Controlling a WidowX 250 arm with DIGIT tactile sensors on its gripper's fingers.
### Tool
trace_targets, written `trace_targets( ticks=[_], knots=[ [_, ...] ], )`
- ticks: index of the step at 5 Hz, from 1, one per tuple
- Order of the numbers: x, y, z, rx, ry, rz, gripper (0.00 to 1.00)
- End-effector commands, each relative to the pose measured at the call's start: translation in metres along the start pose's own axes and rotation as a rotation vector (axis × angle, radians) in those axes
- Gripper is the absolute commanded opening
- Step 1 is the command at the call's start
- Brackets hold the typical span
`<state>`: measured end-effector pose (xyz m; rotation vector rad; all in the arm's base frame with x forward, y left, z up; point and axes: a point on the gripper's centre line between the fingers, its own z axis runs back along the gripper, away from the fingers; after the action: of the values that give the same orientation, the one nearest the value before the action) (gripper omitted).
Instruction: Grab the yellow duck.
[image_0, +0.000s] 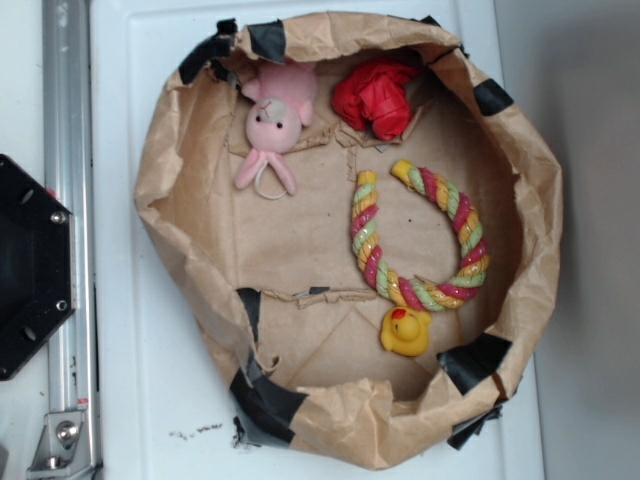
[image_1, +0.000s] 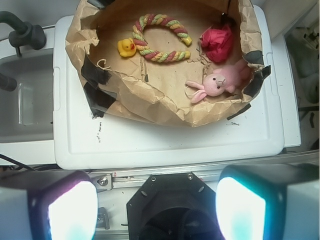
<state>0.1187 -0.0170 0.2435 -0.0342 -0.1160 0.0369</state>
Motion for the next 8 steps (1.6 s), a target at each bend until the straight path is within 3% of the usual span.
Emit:
trace_targets(
  ticks=[1,2,3,4,5,8],
  knots=[
    [0.0,0.0,0.0,0.0,0.0,0.0,1.0],
    [0.051,0.013,0.005,-0.037,-0.052,0.253,1.0],
    [0.092,0.017,-0.014,-0.094,-0.05,0.514,1.0],
    [0.115,0.02,-0.05,-0.111,-0.065,0.768,1.0],
    [0.125,0.013,-0.1,-0.097,-0.024,0.82,1.0],
    [0.125,0.013,-0.1,-0.097,-0.024,0.82,1.0]
  ],
)
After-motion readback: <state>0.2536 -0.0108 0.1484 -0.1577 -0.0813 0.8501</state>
